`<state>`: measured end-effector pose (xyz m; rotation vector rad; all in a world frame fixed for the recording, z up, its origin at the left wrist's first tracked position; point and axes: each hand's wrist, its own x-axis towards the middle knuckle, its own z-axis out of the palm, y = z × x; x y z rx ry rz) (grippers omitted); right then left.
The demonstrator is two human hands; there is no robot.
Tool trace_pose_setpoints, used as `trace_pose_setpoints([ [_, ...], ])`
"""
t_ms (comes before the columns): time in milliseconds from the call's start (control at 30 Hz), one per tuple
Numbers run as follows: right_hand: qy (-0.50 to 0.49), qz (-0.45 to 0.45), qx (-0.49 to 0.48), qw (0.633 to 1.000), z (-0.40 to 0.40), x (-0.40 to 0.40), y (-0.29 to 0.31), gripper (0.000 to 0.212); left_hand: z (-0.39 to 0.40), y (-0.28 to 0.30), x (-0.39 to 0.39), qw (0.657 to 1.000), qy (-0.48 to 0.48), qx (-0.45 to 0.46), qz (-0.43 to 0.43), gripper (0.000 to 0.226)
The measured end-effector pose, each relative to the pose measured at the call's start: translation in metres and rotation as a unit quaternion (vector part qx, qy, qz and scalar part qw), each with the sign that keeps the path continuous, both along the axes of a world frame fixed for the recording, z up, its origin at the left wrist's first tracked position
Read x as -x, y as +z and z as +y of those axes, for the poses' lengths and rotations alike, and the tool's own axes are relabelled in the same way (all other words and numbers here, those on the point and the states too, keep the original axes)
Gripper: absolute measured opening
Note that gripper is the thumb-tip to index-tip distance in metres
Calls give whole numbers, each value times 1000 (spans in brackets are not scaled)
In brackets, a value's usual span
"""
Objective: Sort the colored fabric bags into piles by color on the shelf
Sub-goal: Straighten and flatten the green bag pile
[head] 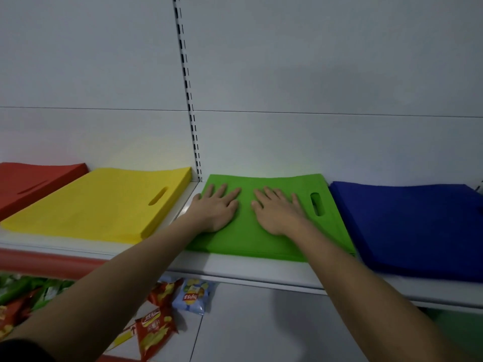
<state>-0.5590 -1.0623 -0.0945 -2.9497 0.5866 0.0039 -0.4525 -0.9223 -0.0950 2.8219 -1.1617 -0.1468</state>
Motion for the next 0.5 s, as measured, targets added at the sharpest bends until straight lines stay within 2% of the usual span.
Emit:
trace_pose_setpoints([
  [333,-46,30,68,996,-41,43,8,67,0,1,1,1000,-18,3,-12,54],
  [500,-63,37,44,996,-53,51,10,69,2,1,0,1000,-20,12,-12,54],
])
